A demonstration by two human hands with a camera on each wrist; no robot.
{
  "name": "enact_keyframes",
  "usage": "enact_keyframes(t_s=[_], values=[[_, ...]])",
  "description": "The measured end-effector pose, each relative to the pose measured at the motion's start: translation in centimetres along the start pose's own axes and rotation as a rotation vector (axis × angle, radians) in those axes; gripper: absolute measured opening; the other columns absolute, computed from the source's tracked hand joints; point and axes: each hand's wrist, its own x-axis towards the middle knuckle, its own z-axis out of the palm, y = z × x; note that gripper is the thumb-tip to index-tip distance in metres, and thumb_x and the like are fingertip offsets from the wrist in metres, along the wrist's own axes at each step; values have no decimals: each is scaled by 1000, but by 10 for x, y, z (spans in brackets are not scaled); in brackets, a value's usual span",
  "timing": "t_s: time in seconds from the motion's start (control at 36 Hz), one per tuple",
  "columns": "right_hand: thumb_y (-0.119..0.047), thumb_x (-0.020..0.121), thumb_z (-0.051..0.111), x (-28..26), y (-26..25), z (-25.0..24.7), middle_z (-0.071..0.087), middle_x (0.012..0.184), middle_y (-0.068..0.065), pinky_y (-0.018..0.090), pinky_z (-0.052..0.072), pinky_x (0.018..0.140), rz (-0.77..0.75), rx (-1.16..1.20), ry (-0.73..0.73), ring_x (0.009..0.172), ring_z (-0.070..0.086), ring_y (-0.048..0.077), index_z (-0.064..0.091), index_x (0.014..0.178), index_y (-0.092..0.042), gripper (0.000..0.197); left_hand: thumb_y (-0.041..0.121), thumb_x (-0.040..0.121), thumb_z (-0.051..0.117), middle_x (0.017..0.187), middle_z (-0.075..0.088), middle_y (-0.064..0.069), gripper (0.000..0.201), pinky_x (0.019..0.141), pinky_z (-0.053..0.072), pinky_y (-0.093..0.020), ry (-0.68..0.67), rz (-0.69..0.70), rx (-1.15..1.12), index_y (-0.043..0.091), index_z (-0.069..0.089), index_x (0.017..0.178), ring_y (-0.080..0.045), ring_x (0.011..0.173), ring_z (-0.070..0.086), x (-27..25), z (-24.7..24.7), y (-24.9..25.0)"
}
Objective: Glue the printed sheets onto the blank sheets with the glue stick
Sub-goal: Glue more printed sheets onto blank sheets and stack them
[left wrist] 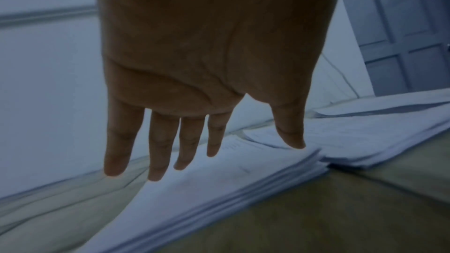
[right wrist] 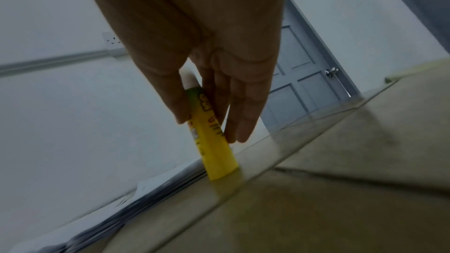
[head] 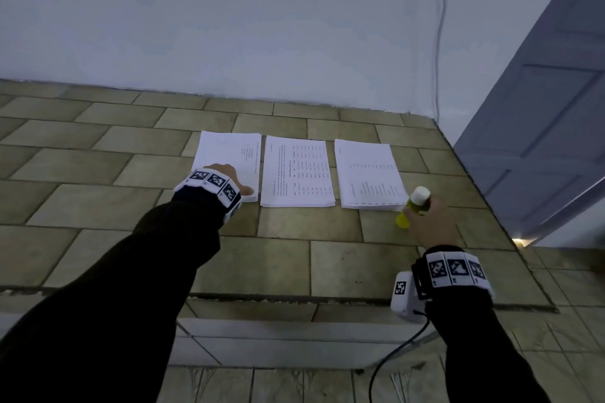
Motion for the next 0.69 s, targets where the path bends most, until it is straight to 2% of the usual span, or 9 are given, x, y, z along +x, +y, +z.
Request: enact_keyframes(t_s=[0.08, 0.14, 0.19, 0.25, 0.39, 0.47, 0.53, 0.61, 0.69], values=[[-22, 91, 63, 1, 1, -1, 60, 118, 20, 32, 38, 76, 1, -20, 7, 104, 56, 35, 53, 121, 0, 38, 53, 70, 72, 67, 56, 1, 32, 72, 56, -32, -25, -37, 3, 27, 53, 70, -22, 68, 61, 4, 10, 2], [-22, 91, 63, 2, 1, -2, 61, 117, 20, 32, 38, 76, 6, -23, 7, 104, 56, 34, 53, 120, -1, 37, 52, 70, 73, 67, 56, 1, 37, 70, 55, -31, -11, -9, 12, 22, 51, 72, -21, 66, 60, 0, 14, 3], [-22, 91, 63, 2, 2, -3, 61, 116, 19, 32, 38, 76, 8, -23, 5, 103, 56, 34, 54, 120, -1, 37, 51, 75, 71, 66, 53, 1, 39, 71, 55, -31, 33, 17, 11, 25, 44, 67, -22, 69, 61, -4, 13, 4], [-21, 91, 64, 2, 2, -4, 61, 115, 19, 34, 40, 77, 1, -21, 8, 103, 56, 34, 54, 119, 0, 36, 54, 82, 67, 68, 53, 0, 38, 70, 50, -29, 60, 17, -7, 23, 48, 70, -23, 72, 60, -5, 10, 3], [-20, 90, 64, 4, 2, -4, 61, 115, 18, 36, 42, 80, -10, -10, -8, 103, 57, 33, 54, 118, 0, 35, 60, 92, 52, 96, 66, -9, 55, 71, 41, -30, 70, 7, -119, 7, 64, 100, -25, 81, 58, 4, 1, -8], [-20, 90, 65, 6, 4, -3, 62, 114, 17, 36, 43, 80, -19, -2, -13, 100, 57, 32, 54, 117, -1, 34, 60, 95, 45, 123, 62, -13, 61, 79, 41, -34, 171, -14, -209, 7, 59, 121, -30, 105, 59, -4, -12, -13], [-20, 90, 65, 6, 5, -3, 62, 115, 17, 34, 41, 78, -21, -4, -9, 101, 57, 31, 54, 117, -2, 34, 61, 96, 42, 123, 62, -11, 61, 79, 43, -36, 275, -29, -255, 10, 56, 127, -31, 103, 59, -17, -25, -13], [-19, 91, 65, 4, 3, -4, 61, 118, 17, 33, 39, 79, -20, 4, -7, 104, 57, 32, 54, 120, -1, 36, 63, 94, 41, 111, 64, -8, 59, 73, 43, -36, 373, -20, -328, 16, 54, 128, -27, 88, 55, -43, -42, -8], [-20, 90, 65, 4, 2, -5, 62, 117, 16, 32, 39, 78, -22, 0, -18, 99, 56, 29, 55, 119, -2, 35, 60, 94, 46, 121, 62, -6, 58, 83, 48, -39, 395, 136, -380, 18, 52, 134, -26, 102, 59, -71, -49, 3]])
